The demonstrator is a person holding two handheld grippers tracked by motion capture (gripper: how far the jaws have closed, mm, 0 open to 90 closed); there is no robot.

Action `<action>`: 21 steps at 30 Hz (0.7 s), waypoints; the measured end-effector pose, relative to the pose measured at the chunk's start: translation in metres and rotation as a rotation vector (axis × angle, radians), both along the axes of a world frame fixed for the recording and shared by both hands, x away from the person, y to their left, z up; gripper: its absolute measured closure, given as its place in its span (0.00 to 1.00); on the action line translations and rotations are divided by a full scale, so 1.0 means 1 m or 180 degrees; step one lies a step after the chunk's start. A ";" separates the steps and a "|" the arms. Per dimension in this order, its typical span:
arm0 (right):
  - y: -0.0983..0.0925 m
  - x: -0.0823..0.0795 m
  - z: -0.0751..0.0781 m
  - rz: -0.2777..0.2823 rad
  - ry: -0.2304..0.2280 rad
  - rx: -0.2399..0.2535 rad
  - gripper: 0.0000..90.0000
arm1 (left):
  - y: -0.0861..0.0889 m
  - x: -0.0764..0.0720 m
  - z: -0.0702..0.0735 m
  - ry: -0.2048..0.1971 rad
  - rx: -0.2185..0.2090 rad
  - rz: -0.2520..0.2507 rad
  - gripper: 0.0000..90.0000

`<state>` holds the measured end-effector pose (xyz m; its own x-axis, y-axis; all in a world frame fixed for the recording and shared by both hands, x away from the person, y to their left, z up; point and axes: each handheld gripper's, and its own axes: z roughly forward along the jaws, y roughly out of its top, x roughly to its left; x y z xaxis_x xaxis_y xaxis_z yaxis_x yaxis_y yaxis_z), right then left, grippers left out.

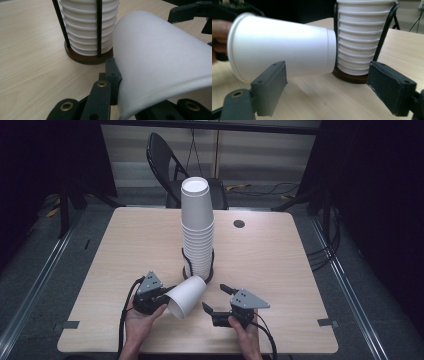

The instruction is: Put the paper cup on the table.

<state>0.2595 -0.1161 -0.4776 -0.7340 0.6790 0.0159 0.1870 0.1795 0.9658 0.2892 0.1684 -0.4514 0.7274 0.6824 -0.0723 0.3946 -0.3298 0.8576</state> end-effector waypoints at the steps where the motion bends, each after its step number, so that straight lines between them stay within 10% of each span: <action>1: 0.001 -0.001 0.000 0.0005 -0.0065 -0.0079 0.15 | 0.000 0.000 0.001 0.0019 0.0005 -0.0003 0.96; 21: 0.021 -0.019 -0.006 0.0137 -0.0931 -0.1347 0.14 | -0.023 0.015 0.024 0.0355 0.0439 -0.0293 0.97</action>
<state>0.2404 -0.0955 -0.4831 -0.6940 0.5506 -0.4638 -0.0962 0.5676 0.8177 0.3043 0.1458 -0.4275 0.7799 0.6224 -0.0663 0.4473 -0.4802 0.7545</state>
